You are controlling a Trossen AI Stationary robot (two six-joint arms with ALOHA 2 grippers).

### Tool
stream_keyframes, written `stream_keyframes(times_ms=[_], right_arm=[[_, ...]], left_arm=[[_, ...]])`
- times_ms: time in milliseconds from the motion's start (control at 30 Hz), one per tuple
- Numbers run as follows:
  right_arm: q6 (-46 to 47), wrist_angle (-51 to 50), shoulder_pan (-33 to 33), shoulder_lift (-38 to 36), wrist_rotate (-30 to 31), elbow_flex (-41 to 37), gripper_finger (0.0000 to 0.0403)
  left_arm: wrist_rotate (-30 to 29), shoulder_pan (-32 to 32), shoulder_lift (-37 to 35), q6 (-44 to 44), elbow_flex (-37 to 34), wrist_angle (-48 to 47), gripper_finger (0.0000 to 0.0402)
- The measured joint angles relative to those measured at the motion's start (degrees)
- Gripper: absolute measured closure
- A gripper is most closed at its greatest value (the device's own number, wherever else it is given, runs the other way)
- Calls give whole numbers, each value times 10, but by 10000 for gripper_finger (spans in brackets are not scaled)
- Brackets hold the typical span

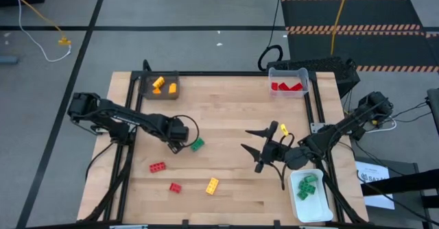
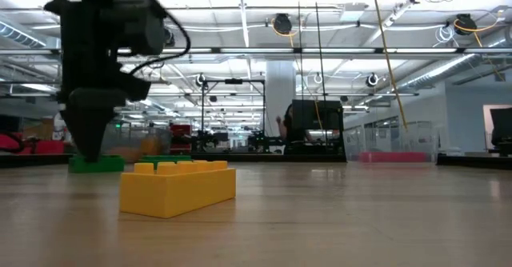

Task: Sort & place blocks by color
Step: Put the green gamepiece into the white bin

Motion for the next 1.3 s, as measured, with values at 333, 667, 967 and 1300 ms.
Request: stream_keyframes(times_ms=[333, 667, 967, 1300], right_arm=[[-1, 3, 0, 0, 0, 0, 167], [-39, 2, 30, -16, 85, 0, 167], [17, -9, 72, -61, 164, 0, 167], [-5, -16, 29, -37, -30, -66, 167]], left_arm=[[4, 8, -4, -3, -68, 124, 165], [-25, -3, -24, 48, -40, 184, 261], [-11, -10, -24, 156, 29, 310, 261], [58, -54, -24, 252, 63, 609, 261]])
